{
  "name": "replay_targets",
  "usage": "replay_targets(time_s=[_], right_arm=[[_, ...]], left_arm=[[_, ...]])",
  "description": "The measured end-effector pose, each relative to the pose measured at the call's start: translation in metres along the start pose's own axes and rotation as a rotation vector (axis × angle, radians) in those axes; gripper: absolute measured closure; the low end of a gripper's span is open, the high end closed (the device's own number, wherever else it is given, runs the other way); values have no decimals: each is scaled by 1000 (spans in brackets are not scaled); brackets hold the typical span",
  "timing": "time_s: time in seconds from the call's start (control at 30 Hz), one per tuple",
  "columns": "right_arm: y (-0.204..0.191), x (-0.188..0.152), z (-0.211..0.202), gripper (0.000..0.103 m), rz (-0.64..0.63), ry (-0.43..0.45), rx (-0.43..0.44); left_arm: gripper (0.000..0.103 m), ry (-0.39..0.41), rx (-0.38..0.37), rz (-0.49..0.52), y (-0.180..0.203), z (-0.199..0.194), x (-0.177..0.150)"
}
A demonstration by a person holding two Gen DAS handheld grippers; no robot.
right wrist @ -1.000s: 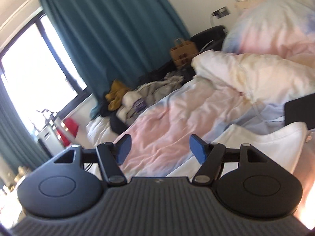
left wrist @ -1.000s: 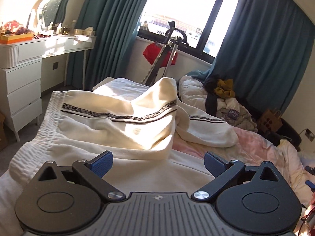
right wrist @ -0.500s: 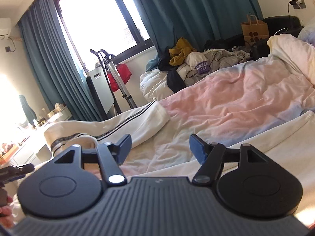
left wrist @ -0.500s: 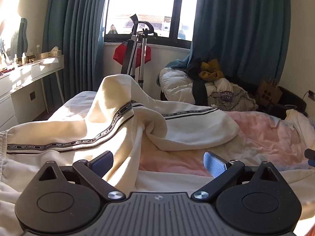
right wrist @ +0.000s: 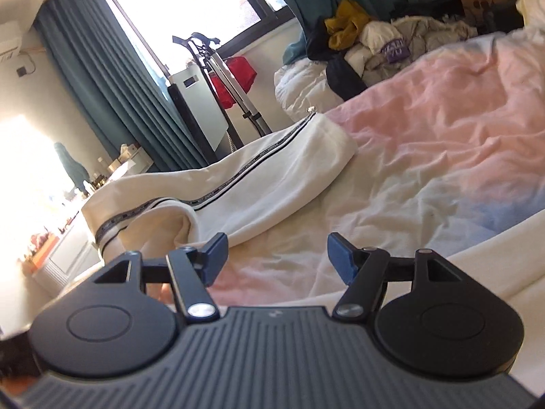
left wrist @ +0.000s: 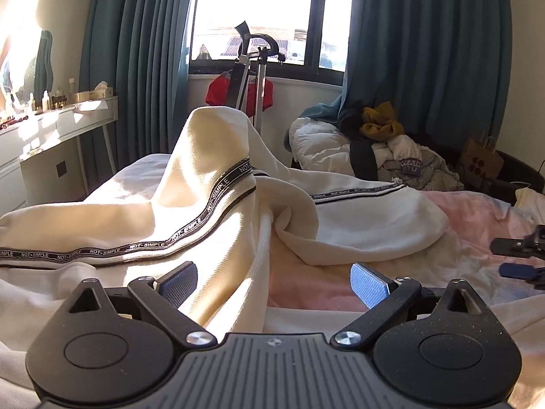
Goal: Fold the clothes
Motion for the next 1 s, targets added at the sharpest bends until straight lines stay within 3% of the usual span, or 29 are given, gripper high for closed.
replay_targets(time_s=[0.13,0.27,0.37,0.4,0.5,0.53,0.6,0.73,0.9,1.0], right_arm=[[19,40,68,35,174,-12,29],[29,68,124,35,230,14,-76],[26,77,142,41,236,82,-103],[22,80,144,49,224,108,-102],[15,92,142,91,186,143,-139],[12,96,141,95,174,153,-153],[10,111,128,96,154,200,-156],[16,136,81,97,162,285,-183],[48,171,3,97,184,382,-276],[73,184,-43,97,203,431,-350]], left_arm=[[8,12,-14,-2,-13,11,-3],[9,24,-37,19,-21,25,-8],[15,-2,-9,62,-18,38,-11],[16,13,-1,79,-17,40,-12],[19,47,-1,94,-20,48,-14],[21,51,0,82,-23,51,-15],[26,43,-18,39,-31,55,-14],[26,68,-62,50,-27,44,-13],[23,99,-117,64,-21,31,-11],[23,80,-156,125,-8,27,-13]])
Point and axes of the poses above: each gripper's, at about its wrist camera, not at the fingertips, and z roughly the way its jaws point, y to its right, x to its top, the point moved 2 cm from there along z, roughly the way its jaws point, and after that the axes turned 15 degrees about -y, right-handed, at the moved point
